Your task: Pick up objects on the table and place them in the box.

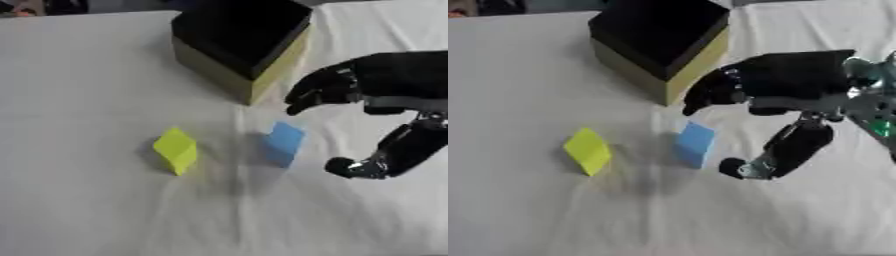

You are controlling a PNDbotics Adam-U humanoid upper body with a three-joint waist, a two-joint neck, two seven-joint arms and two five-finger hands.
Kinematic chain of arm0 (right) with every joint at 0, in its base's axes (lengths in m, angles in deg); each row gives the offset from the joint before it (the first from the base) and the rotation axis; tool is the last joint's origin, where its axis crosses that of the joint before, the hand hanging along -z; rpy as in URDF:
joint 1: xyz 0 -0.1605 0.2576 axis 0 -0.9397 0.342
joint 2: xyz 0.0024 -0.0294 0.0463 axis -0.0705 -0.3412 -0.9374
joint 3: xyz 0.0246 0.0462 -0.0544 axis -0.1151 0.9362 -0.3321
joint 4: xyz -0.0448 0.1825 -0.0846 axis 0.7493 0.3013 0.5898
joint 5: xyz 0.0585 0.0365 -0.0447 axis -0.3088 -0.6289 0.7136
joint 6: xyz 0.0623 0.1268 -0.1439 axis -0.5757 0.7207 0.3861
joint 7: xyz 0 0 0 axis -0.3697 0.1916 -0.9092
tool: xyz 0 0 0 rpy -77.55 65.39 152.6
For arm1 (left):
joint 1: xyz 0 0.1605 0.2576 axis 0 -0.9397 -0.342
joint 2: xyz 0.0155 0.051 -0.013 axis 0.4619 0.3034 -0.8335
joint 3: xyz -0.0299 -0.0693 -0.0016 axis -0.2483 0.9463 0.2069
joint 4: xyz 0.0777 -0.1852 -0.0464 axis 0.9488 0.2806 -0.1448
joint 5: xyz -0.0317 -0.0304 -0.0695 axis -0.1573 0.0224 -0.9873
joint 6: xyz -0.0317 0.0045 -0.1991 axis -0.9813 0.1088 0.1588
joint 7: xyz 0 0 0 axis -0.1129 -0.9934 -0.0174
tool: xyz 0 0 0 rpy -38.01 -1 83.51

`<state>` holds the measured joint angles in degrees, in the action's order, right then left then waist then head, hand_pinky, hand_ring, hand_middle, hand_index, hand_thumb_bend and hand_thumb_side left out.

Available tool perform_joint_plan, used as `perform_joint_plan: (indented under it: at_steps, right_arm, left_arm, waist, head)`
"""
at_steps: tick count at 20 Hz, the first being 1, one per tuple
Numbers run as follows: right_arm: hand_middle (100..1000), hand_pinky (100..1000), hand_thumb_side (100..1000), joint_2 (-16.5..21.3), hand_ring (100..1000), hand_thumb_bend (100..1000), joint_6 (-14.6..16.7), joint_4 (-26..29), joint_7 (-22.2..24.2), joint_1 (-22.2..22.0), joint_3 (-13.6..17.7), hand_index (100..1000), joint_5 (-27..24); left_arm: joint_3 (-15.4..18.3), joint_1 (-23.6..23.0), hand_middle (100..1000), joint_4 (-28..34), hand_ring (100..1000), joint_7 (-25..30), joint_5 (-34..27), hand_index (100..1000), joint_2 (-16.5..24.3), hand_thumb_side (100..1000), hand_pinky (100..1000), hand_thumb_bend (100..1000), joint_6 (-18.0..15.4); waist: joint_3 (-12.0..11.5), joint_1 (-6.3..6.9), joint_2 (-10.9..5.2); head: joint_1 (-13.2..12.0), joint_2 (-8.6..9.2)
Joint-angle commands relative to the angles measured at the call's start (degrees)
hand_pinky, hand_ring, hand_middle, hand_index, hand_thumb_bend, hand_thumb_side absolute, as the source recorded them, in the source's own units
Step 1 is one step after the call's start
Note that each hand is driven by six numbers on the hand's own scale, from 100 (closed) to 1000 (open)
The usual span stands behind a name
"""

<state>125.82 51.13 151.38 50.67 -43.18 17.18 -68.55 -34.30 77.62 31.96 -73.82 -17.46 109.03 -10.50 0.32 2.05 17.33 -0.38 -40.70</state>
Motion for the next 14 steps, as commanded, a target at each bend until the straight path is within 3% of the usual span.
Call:
perform_joint_plan:
  at_steps: [1, 7, 14]
  right_arm:
    - [878, 857, 356, 0.17, 929, 300, -0.81, -0.73, 1.73, 1.26, -0.09, 928, -0.16]
    - [878, 859, 398, -1.29, 936, 288, -0.54, -3.53, 1.91, 2.60, -1.47, 929, 1.43]
    - [889, 855, 386, -3.19, 948, 348, 3.86, -7.88, -0.25, 4.55, -3.22, 926, 7.00]
  left_arm:
    - [0.01, 0.57, 761, 0.91, 761, 0.26, -0.10, 772, 1.19, 1000, 651, 177, -0.04]
    - [-0.11, 0.73, 759, 0.91, 760, 0.49, -0.13, 771, 1.05, 1000, 650, 174, -0.02]
    - [-0.21, 1.15, 759, 0.91, 760, 0.61, -0.17, 770, 0.95, 1000, 651, 171, -0.05]
  waist:
    - [-0.12, -0.03, -0.75]
    - [-0.26, 0.04, -0.29]
    - [-0.55, 0.06, 0.51]
  head:
    - [0.11, 0.61]
    - [0.36, 0.84]
    - [0.83, 1.50]
